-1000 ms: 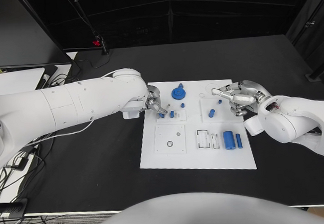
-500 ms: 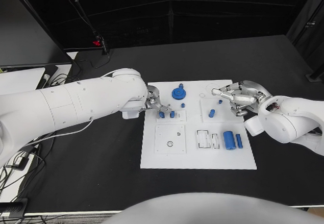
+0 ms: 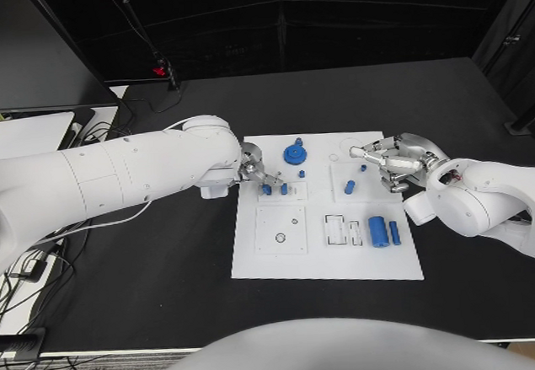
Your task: Assemble the parts on the task board
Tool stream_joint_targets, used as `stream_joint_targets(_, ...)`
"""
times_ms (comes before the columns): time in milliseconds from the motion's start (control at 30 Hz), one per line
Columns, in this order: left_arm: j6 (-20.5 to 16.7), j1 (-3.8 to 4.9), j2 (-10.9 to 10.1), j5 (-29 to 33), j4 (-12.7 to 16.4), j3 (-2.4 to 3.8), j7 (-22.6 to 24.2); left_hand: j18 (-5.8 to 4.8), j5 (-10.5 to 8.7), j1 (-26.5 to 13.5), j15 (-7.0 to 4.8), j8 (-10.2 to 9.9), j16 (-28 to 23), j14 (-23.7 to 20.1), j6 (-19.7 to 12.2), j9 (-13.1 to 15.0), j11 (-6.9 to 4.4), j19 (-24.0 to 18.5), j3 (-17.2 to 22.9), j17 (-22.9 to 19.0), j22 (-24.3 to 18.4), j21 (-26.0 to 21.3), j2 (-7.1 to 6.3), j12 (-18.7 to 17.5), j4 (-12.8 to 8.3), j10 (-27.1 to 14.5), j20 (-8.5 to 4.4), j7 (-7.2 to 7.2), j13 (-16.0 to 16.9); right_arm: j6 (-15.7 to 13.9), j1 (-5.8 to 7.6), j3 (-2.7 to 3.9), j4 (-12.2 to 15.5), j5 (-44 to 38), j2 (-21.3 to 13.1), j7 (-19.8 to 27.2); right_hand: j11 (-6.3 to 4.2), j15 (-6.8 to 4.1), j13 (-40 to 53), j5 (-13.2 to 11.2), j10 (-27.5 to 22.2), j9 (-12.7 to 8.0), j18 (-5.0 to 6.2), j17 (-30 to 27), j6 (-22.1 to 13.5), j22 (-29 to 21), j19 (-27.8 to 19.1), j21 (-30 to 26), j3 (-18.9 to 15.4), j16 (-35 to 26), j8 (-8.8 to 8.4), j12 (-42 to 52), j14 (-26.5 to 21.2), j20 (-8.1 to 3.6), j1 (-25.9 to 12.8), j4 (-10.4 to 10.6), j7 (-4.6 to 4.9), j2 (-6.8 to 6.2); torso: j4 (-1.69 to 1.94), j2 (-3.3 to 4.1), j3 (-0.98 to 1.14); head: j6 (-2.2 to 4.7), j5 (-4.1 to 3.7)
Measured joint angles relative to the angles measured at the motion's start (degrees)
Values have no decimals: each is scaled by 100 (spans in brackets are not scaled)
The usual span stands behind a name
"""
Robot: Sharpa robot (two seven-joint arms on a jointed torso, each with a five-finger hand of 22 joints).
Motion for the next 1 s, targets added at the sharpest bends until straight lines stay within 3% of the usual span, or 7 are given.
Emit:
stream_joint_targets(233,-91,-17,-29,-6,22,-13,28,0,52,147,-41,463,0,-2,-110,288,-42,21,-51,0,0,0,32,0,-9,2,-22,-30,1,0,-3,0,0,0,-1,-1,0,0,0,0,0,0,-1,0,0,0,0,0,0,0,0,0,0,0,0,0,0,0,0,2,1,0,1)
stream_joint_targets(467,-97,-23,-42,-10,31,-15,31,0,52,203,-60,607,0,17,-130,375,-69,0,-51,0,0,0,82,1,-9,-11,-43,-48,5,0,-5,0,-1,0,1,-3,0,0,0,0,0,0,0,0,0,0,0,0,0,0,0,0,0,0,0,0,0,0,-1,3,1,0,11)
stream_joint_targets(1000,-132,-30,-68,-19,58,-22,82,0,76,226,-80,696,0,-3,-151,435,-70,0,-51,0,0,0,104,2,-9,-12,-43,-69,1,8,-7,0,-5,0,2,-20,0,0,0,22,0,0,0,0,0,0,0,0,0,0,0,0,0,0,0,0,0,0,-4,3,-1,0,18)
